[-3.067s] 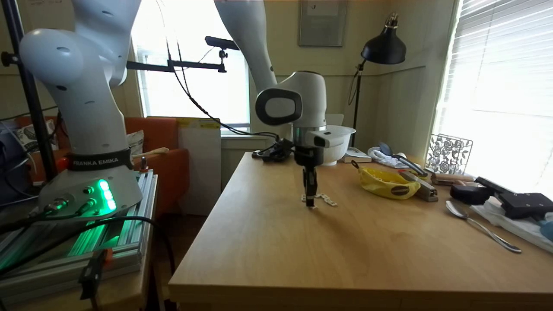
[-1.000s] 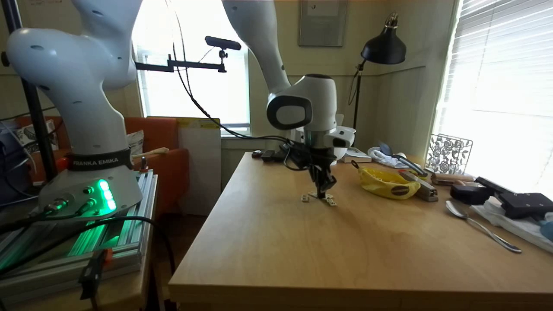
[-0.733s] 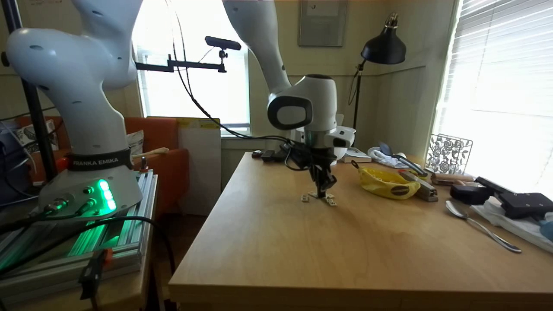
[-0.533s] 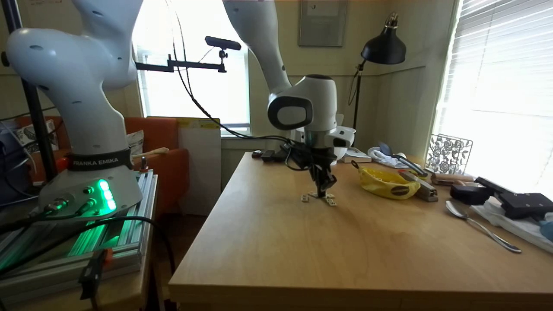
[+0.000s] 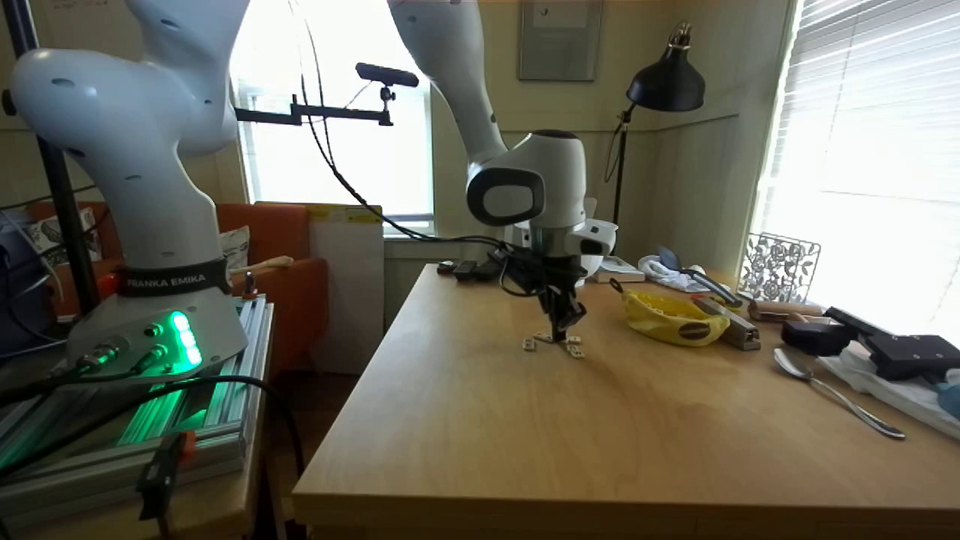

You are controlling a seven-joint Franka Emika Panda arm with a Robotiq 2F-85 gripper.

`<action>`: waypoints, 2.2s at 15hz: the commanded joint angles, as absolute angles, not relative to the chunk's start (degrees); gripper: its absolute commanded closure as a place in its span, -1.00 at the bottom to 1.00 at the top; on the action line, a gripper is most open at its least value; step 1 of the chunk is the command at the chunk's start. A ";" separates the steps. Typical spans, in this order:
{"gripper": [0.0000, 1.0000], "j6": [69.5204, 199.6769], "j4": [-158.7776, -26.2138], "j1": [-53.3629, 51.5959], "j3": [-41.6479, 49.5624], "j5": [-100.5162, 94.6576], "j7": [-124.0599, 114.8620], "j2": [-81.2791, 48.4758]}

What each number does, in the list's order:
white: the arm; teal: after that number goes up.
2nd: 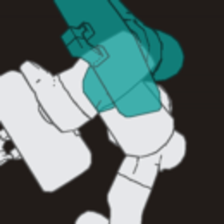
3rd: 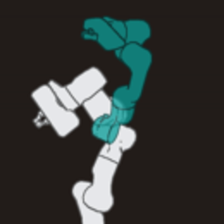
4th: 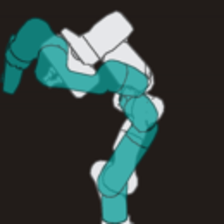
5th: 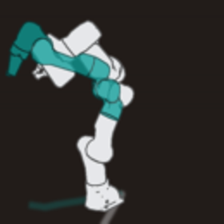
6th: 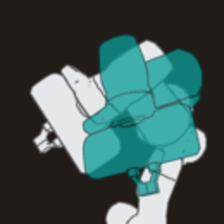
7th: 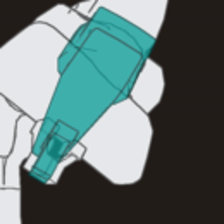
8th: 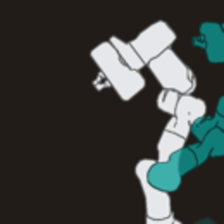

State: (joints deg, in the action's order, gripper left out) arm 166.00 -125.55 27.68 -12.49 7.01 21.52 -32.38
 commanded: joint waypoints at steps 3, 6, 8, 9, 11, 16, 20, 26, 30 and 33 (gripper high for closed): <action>1.00 164.12 -124.06 30.60 -14.55 7.27 29.25 -35.71; 1.00 162.72 -124.14 32.12 -15.70 6.92 33.64 -35.59; 1.00 161.61 -124.07 32.17 -15.29 6.48 36.10 -35.39; 1.00 161.30 -123.94 31.92 -14.86 6.38 37.19 -35.31; 1.00 161.25 -123.80 31.60 -14.25 6.26 39.59 -35.22; 1.00 161.47 -123.85 31.35 -13.59 6.21 44.76 -35.10; 1.00 160.14 -124.14 32.03 -14.00 6.39 50.12 -34.67; 1.00 157.19 -124.33 31.49 -12.90 6.72 57.71 -33.78; 1.00 156.16 -124.47 30.81 -12.14 7.12 61.30 -33.44; 1.00 155.85 -124.32 29.76 -11.23 6.94 63.20 -33.50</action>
State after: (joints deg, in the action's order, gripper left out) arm 157.11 -124.71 31.28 -13.13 6.98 60.36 -31.37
